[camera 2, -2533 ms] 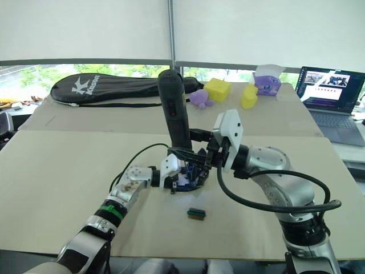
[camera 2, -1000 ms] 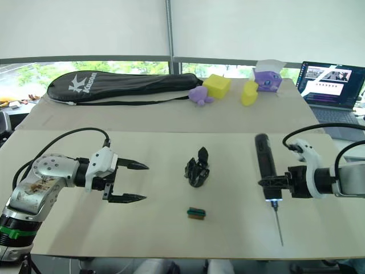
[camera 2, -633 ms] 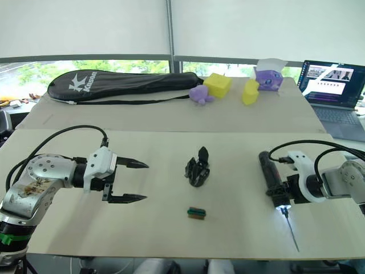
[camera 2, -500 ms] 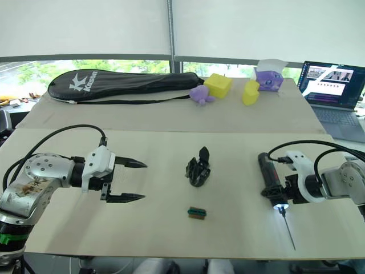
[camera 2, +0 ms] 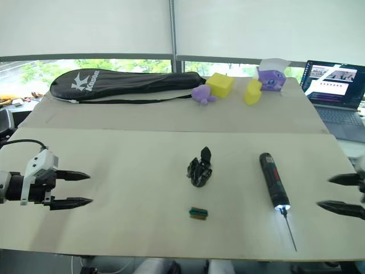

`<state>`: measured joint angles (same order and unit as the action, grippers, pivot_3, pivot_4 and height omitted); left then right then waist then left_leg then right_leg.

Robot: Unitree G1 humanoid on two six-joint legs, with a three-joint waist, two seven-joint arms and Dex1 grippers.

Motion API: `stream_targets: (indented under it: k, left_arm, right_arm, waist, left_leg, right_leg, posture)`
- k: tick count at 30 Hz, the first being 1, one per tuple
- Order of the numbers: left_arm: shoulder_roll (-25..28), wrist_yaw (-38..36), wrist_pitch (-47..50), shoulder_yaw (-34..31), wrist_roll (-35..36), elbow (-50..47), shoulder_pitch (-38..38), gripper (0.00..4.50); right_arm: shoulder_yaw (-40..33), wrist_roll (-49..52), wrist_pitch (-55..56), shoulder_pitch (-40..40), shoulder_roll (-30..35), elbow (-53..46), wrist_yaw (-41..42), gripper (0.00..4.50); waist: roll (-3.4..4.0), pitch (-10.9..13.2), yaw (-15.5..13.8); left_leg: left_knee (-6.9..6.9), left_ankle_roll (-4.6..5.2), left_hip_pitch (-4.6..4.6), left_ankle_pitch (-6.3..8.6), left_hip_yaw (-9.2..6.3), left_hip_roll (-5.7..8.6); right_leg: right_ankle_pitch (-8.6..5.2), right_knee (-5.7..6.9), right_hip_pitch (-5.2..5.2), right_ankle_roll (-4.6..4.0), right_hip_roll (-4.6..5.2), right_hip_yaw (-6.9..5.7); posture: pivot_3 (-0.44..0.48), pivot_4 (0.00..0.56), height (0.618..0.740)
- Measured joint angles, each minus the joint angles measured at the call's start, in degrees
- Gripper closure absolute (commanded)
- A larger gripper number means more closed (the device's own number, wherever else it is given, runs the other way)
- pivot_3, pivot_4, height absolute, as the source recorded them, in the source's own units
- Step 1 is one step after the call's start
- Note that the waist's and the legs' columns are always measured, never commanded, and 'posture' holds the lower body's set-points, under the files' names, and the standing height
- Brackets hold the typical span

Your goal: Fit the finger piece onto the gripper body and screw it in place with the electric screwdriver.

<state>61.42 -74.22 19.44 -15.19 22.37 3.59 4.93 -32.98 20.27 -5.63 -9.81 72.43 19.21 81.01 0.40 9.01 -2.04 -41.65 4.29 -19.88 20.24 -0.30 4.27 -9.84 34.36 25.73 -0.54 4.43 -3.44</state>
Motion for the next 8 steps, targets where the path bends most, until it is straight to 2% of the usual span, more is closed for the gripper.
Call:
stream_targets:
  k: [3, 8]
  left_arm:
    - [-1.26, 1.74, -2.11, -0.97, -0.53, 3.07, 0.94, 0.00]
    - [-3.36, 1.94, -2.69, -1.77, 0.23, -1.44, -3.38, 0.00]
  right_arm:
    - [0.98, 0.00, 3.52, 4.87, -1.08, 7.38, 1.58, 0.05]
    - [1.91, 0.84, 4.28, 6.92, -1.29, 8.44, 5.18, 0.05]
  waist:
    - [-0.04, 0.11, 1.25]
    - [0.01, 0.11, 2.63]
  left_leg:
    - [0.31, -0.25, 0.43, 0.00, 0.05, -0.08]
    - [0.87, -0.30, 0.78, -0.17, 0.12, -0.20]
  right_leg:
    - [0.03, 0.02, -0.21, -0.11, 0.01, 0.06]
    - [-0.13, 0.11, -0.17, -0.38, -0.04, 0.09]
  posture:
    - [0.000, 0.150, 0.740]
    - [0.000, 0.150, 0.740]
